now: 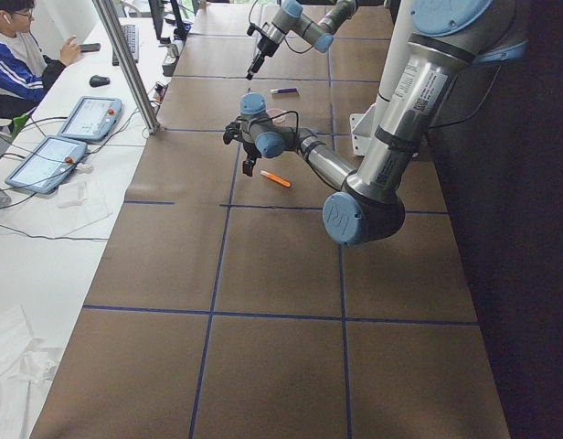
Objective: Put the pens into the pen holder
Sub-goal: 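Raise the right gripper away while the left gripper grasps the orange marker, then lift the orange marker upright with the left gripper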
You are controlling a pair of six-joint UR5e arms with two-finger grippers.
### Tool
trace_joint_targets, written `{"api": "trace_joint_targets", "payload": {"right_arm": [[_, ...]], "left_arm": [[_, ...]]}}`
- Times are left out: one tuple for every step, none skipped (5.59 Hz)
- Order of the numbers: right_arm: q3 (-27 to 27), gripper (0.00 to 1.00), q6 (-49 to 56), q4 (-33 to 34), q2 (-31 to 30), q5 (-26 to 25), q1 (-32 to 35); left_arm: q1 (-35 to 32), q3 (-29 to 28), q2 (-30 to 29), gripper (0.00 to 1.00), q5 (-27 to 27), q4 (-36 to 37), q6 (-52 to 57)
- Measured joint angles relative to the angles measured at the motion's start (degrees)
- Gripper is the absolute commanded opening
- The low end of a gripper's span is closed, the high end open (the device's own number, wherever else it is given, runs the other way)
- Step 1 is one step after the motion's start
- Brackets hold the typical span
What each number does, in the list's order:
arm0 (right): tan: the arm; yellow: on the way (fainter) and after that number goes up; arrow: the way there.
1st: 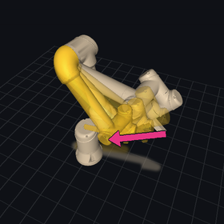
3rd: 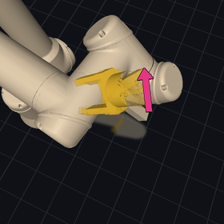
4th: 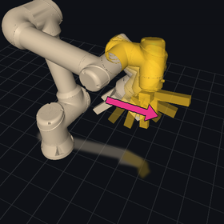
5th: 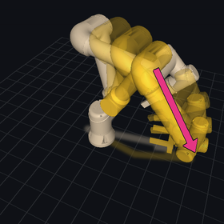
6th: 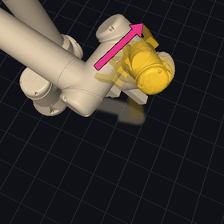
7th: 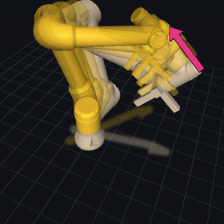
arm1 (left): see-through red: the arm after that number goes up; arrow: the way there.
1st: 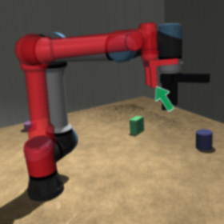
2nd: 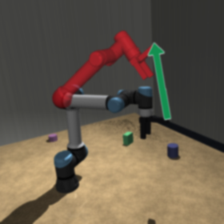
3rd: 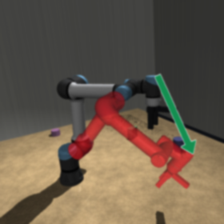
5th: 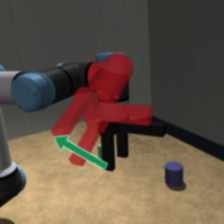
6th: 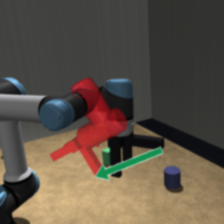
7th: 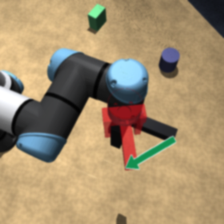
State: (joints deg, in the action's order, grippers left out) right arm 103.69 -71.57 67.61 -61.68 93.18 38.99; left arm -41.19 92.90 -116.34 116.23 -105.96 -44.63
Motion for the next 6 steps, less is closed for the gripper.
{"api": "trace_joint_targets", "payload": {"right_arm": [[1.1,1.0,0.4,7.1,0.2,6.2,3.6],[1.4,1.0,1.2,10.8,0.2,9.6,5.7],[1.5,1.0,2.1,12.3,0.2,11.4,6.9],[1.6,1.0,2.4,12.7,0.3,13.0,8.0],[1.6,1.0,2.5,12.8,0.3,14.2,8.9],[1.6,1.0,2.6,12.8,0.3,14.7,9.3]], "left_arm": [[2.7,-0.1,-0.2,1.0,-3.2,0.6,-0.6],[4.4,-0.4,-0.1,0.99,-4.7,0.6,-0.9],[5.2,-0.7,0.0,0.75,-5.1,0.4,-1.1],[5.5,-0.8,0.1,0.58,-5.2,0.4,-1.2],[5.5,-0.9,0.2,0.49,-5.2,0.4,-1.1],[5.5,-0.9,0.4,0.33,-5.2,0.4,-0.8]]}}
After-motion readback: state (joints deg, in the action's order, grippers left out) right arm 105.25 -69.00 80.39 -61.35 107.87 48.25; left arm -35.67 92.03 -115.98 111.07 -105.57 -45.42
